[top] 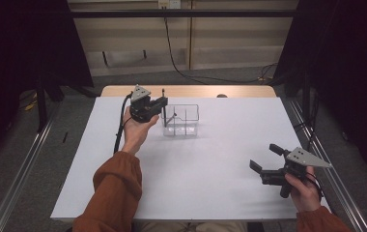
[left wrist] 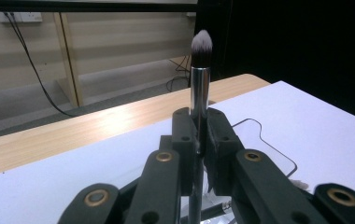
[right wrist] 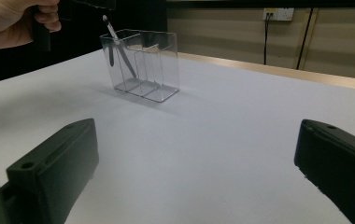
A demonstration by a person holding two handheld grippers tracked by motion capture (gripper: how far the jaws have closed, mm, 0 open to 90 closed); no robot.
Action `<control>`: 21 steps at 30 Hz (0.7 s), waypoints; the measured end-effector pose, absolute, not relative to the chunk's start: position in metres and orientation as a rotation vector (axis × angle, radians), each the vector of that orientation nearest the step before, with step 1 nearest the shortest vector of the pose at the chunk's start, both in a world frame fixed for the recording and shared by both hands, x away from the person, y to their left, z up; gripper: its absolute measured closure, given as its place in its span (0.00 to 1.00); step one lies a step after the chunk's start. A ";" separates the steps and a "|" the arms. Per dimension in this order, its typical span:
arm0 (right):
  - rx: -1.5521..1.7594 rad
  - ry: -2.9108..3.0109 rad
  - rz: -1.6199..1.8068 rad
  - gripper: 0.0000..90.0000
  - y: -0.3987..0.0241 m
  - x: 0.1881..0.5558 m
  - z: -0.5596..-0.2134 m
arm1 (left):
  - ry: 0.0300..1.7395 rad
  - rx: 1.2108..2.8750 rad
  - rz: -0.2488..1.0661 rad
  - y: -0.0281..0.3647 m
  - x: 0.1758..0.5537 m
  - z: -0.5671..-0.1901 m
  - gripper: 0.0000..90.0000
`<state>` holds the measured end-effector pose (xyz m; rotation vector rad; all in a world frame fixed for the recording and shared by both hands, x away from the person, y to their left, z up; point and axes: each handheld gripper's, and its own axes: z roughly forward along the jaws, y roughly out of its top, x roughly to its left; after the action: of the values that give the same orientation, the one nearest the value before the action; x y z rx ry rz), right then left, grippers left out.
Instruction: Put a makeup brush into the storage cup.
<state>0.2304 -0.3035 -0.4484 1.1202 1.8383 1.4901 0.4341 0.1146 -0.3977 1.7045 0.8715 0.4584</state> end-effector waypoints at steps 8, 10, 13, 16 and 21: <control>1.123 1.841 1.493 0.00 -0.304 0.230 -0.448 | 0.894 1.698 0.463 0.116 0.436 -0.400 0.91; 1.122 1.840 1.494 0.00 -0.304 0.230 -0.448 | 0.901 1.690 0.438 0.118 0.437 -0.401 0.85; 1.123 1.841 1.494 0.00 -0.304 0.230 -0.448 | 0.915 1.683 0.453 0.119 0.437 -0.402 0.74; 1.122 1.841 1.495 0.00 -0.304 0.230 -0.448 | 0.913 1.679 0.470 0.119 0.436 -0.402 0.58; 1.120 1.839 1.494 0.00 -0.303 0.231 -0.449 | 0.921 1.668 0.478 0.119 0.436 -0.402 0.42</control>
<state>0.2307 -0.3034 -0.4486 1.1203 1.8393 1.4939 0.4365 0.1192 -0.4022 1.6683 0.9206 0.4782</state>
